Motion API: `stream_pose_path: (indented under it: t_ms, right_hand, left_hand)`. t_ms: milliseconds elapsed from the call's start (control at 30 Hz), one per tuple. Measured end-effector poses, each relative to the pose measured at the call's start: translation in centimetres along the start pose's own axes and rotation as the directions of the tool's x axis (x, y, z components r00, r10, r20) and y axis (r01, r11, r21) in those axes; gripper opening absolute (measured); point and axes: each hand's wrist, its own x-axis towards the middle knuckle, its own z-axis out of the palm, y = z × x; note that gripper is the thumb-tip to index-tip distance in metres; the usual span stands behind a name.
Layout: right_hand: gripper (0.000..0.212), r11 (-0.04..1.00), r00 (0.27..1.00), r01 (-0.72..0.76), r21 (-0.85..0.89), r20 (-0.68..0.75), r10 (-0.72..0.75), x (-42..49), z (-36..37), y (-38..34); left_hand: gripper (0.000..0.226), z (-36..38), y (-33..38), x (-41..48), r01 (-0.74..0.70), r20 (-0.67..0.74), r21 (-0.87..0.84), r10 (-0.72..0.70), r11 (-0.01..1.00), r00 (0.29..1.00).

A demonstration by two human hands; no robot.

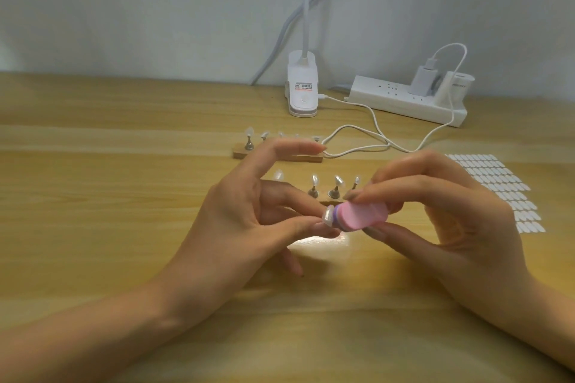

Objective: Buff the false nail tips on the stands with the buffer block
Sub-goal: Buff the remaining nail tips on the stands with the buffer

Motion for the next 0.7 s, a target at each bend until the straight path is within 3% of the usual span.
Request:
stream_pose_path:
  t_ms: [267, 700]
  right_hand:
    - [0.021, 1.0, 1.0, -0.01, -0.007, 0.012, 0.01, 0.2, -0.1, 0.09]
    - [0.02, 0.999, 1.0, 0.02, -0.025, 0.008, -0.02, 0.41, 0.2, -0.28]
  left_hand:
    - [0.071, -0.32, -0.29, 0.33, -0.04, -0.032, 0.055, 0.042, 0.998, 0.999]
    - [0.054, 0.03, 0.12, 0.07, -0.075, -0.038, 0.116, 0.08, 0.99, 0.996]
